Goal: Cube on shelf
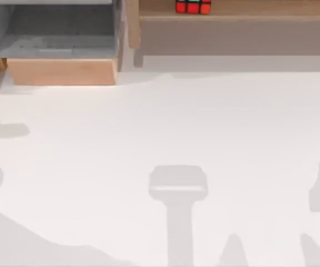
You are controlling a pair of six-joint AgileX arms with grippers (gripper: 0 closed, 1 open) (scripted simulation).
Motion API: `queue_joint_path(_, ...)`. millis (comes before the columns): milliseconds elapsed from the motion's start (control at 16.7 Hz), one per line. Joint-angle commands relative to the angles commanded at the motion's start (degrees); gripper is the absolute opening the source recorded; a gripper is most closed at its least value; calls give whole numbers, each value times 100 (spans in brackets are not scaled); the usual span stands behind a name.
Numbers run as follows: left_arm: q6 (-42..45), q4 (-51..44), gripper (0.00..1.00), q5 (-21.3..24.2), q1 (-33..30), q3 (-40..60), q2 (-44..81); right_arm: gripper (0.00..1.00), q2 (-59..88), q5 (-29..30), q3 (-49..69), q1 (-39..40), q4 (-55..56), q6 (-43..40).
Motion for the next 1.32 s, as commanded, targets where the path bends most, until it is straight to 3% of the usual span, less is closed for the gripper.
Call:
queue_joint_path(300, 4, -51, 0, -12, 9, 67, 49, 100, 0, 0, 0, 0, 0, 0)
queue_joint_path(720, -10, -764, 0, -328, -321, 1455, 674, 100, 0, 0, 0, 0, 0, 0)
queue_joint_path(1020, -25, -858, 0, -371, -363, 1586, 732, 100, 0, 0, 0, 0, 0, 0)
queue_joint_path(1320, -25, -858, 38, -371, -363, 1586, 732, 100, 0, 0, 0, 0, 0, 0)
